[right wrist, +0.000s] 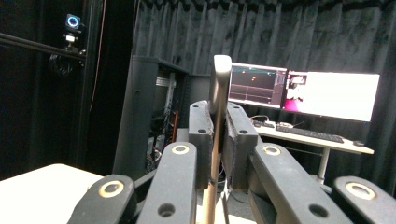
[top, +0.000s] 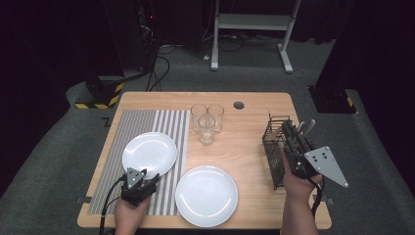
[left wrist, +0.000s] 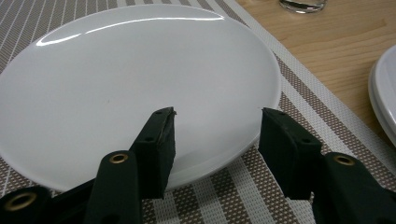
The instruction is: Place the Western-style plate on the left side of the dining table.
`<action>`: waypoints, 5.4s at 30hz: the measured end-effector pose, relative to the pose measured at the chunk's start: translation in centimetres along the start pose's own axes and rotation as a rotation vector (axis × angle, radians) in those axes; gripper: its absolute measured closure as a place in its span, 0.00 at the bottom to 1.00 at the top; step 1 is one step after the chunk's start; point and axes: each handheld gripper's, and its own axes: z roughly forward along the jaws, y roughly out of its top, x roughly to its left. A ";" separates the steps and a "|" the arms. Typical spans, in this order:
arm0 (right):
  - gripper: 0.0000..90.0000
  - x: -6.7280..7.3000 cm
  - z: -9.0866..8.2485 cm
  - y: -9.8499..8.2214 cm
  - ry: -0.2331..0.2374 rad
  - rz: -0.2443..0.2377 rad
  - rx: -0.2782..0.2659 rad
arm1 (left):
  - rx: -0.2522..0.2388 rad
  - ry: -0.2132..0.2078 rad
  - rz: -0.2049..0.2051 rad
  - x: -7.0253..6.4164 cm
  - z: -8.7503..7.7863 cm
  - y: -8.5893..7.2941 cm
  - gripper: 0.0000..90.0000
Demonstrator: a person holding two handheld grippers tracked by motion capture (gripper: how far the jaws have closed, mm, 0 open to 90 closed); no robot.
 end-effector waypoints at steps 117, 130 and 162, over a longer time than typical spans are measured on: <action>0.92 18.9 4.8 -0.7 0.454 0.042 0.199 | -0.132 -0.276 0.014 -5.0 -2.7 5.2 0.45; 0.92 21.0 5.0 -0.4 0.512 0.053 0.197 | -0.179 -0.346 0.004 -6.2 -4.4 6.3 0.43; 0.92 24.9 5.7 -2.1 0.607 0.061 0.258 | -0.184 -0.382 -0.010 -6.1 -5.2 6.8 0.46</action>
